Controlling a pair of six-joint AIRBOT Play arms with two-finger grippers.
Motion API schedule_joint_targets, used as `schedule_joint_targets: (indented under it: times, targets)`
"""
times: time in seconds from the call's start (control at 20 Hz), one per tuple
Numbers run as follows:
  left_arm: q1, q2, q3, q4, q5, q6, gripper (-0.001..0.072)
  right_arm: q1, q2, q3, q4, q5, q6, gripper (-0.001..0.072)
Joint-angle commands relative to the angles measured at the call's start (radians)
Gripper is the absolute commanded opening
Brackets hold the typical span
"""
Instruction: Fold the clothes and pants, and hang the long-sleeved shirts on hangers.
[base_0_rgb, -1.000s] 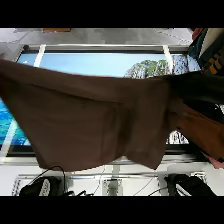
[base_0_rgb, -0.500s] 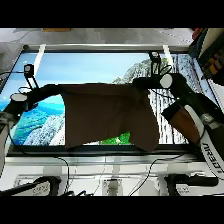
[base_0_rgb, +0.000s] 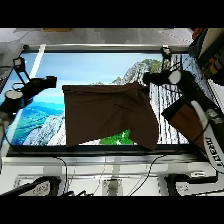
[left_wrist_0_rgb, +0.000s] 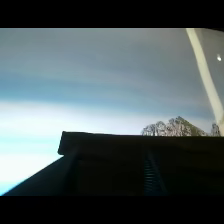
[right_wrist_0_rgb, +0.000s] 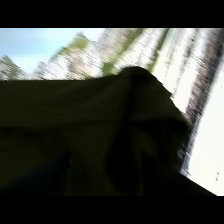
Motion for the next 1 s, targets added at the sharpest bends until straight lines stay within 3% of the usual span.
schedule_joint_targets:
  times: [0.0,0.05,0.1,0.2,0.3,0.35,0.4,0.45,0.65,0.75,0.95]
  targets:
    - [0.124,0.093,0.001,0.262,-0.379,-0.232,0.0094,-0.159,0.029,0.008,-0.011,0.309,-0.062,0.043]
    - [0.168,0.1,-0.001,0.362,-0.504,-0.34,0.0013,-0.199,0.03,0.007,-0.011,0.375,-0.095,0.043]
    - [0.21,0.1,-0.015,0.433,-0.62,-0.407,0.0012,-0.236,0.029,0.007,-0.011,0.431,-0.13,0.0429]
    - [0.269,0.107,-0.096,0.451,-0.756,-0.388,0.0012,-0.291,0.029,0.007,-0.011,0.494,-0.187,0.0429]
    - [0.28,0.116,-0.208,0.449,-0.808,-0.389,0.0016,-0.327,0.029,0.007,-0.011,0.516,-0.19,0.0429]
    - [0.275,0.116,-0.262,0.427,-0.801,-0.389,0.0136,-0.338,0.029,0.007,-0.01,0.516,-0.189,0.0429]
    - [0.268,0.113,-0.318,0.405,-0.801,-0.389,0.0493,-0.344,0.029,0.007,-0.01,0.516,-0.189,0.0429]
    - [0.26,0.109,-0.362,0.407,-0.801,-0.388,0.0691,-0.344,0.029,0.007,-0.011,0.516,-0.19,0.0429]
    - [0.224,0.107,-0.483,0.449,-0.739,-0.362,0.0683,-0.343,0.029,0.007,0.003,0.515,-0.204,0.0429]
    - [0.193,0.107,-0.509,0.497,-0.71,-0.362,0.0609,-0.344,0.029,0.007,0.004,0.515,-0.203,0.0429]
    - [0.074,0.107,-0.524,0.494,-0.694,-0.343,0.0604,-0.343,0.029,0.007,0.007,0.516,-0.203,0.0429]
